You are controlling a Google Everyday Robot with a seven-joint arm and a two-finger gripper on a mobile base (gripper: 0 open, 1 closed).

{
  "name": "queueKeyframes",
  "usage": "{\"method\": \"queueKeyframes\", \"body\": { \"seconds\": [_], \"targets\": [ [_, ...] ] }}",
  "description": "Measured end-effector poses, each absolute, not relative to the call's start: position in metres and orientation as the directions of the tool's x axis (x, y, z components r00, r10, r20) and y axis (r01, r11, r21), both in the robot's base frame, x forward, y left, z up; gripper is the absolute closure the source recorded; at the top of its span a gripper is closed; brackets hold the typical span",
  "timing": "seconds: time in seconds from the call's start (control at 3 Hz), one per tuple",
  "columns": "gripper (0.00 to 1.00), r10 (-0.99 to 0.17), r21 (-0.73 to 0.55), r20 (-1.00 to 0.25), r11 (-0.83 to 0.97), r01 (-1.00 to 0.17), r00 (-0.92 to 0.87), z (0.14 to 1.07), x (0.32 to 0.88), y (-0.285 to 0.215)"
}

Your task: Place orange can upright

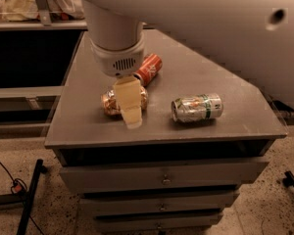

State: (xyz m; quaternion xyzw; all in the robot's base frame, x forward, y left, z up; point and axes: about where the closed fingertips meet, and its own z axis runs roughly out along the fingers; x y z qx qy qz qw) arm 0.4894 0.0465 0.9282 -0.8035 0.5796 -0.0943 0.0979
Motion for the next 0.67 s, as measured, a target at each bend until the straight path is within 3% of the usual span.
{"method": "queueKeyframes", "body": {
  "seconds": [0.67],
  "targets": [
    [0.0, -0.946, -0.181, 0.094, -0.322, -0.929, 0.31, 0.9, 0.549, 0.073]
  ]
}}
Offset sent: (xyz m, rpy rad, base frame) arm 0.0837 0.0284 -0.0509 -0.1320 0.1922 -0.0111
